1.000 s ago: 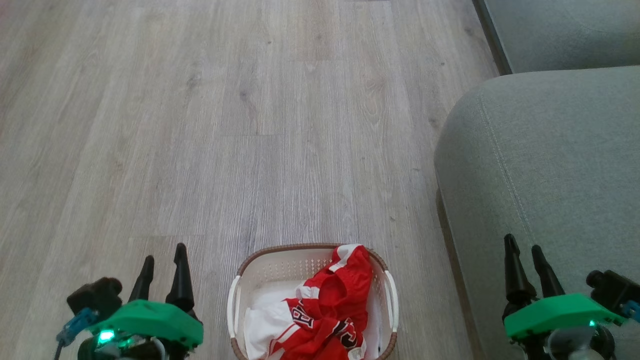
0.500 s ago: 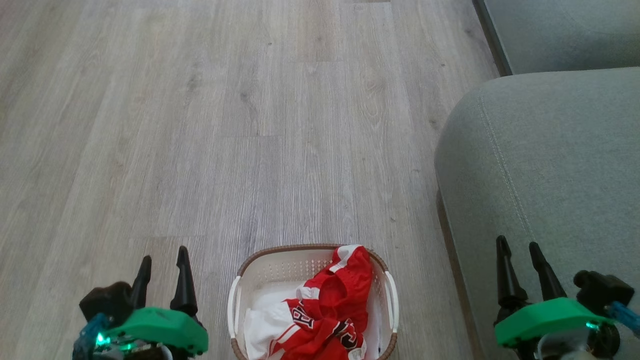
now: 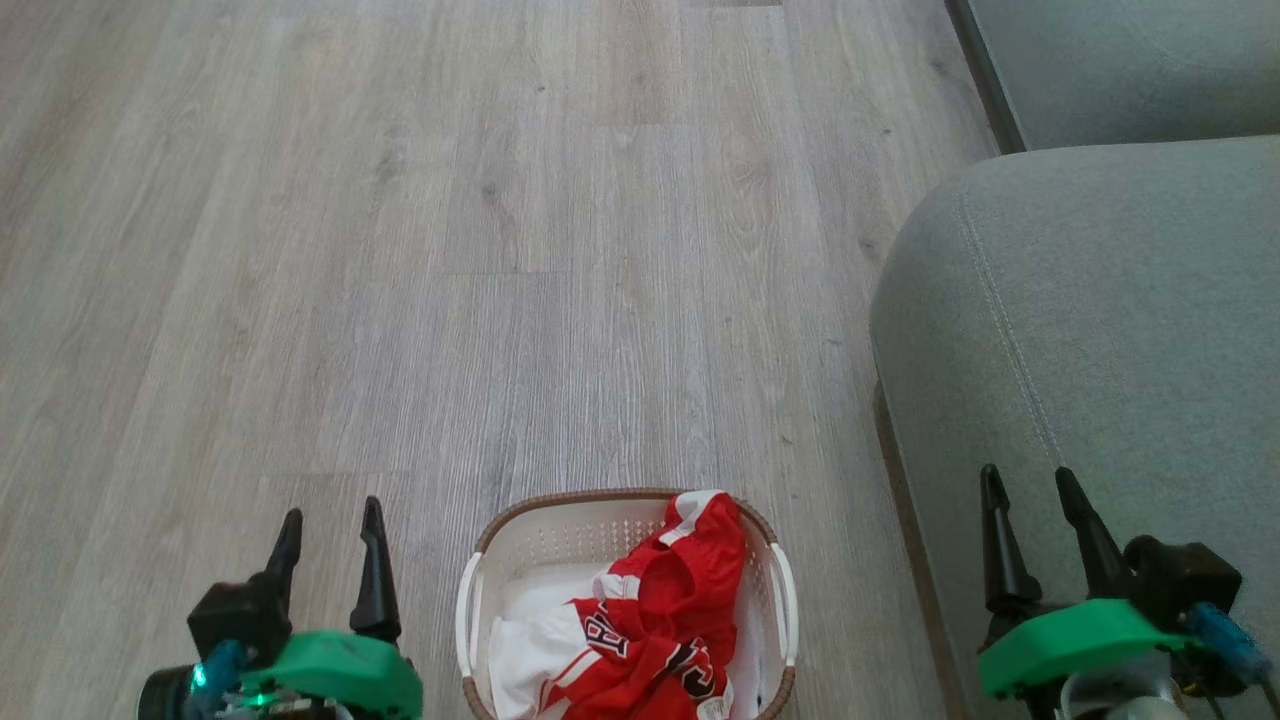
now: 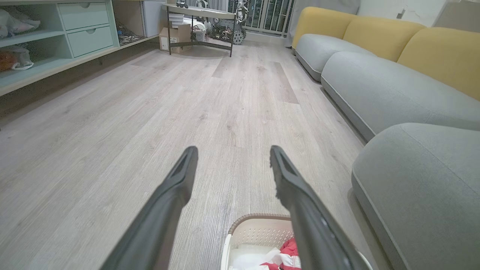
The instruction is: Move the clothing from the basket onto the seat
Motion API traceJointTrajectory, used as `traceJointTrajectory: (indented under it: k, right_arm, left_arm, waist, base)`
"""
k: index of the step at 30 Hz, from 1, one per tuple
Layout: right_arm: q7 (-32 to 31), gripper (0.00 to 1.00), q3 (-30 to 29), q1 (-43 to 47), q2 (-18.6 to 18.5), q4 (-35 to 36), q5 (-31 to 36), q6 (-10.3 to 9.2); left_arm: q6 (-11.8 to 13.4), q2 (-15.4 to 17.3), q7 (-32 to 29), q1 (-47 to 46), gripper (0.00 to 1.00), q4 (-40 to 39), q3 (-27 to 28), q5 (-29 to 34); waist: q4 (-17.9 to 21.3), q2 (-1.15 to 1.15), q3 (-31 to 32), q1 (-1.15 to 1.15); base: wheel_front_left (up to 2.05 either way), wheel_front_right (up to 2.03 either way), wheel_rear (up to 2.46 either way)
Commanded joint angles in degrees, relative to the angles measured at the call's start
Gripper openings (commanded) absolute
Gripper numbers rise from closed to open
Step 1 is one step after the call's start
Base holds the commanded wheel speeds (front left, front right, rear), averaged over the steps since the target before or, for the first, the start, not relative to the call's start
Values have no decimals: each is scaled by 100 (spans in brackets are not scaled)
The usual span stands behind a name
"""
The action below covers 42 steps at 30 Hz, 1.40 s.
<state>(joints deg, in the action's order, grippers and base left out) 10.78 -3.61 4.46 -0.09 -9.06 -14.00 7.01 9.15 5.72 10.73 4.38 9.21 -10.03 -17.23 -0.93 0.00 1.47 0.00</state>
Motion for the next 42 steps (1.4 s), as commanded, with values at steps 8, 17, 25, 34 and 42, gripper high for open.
traceJointTrajectory:
  k: [8, 17, 25, 34, 42]
  right_arm:
    - [245, 100, 195, -26, 9, 351, 733, 43]
    - [399, 100, 260, 4, 9, 441, 1277, 47]
    - [422, 100, 253, 0, 9, 443, 1346, 47]
    - [422, 100, 236, -10, 9, 431, 1319, 47]
    - [422, 100, 202, -66, 9, 477, 1282, 47]
  left_arm:
    - [-25, -37, 248, -96, 100, -190, 262, 665]
    - [-72, -87, 404, -66, 100, -194, 296, 1225]
    - [-162, -154, 427, -74, 100, -148, 377, 1361]
    - [-228, -200, 427, -80, 100, -133, 435, 1409]
    - [-303, -222, 427, -139, 100, -137, 460, 1452]
  waist:
    - [-12, 0, 1, 0]
    - [-18, 0, 12, 0]
    - [-20, 0, 2, 0]
    - [-20, 0, 0, 0]
    - [0, 0, -160, 0]
  base:
    - [0, 0, 0]
    - [0, 0, 0]
    - [0, 0, 0]
    - [0, 0, 0]
    - [0, 0, 0]
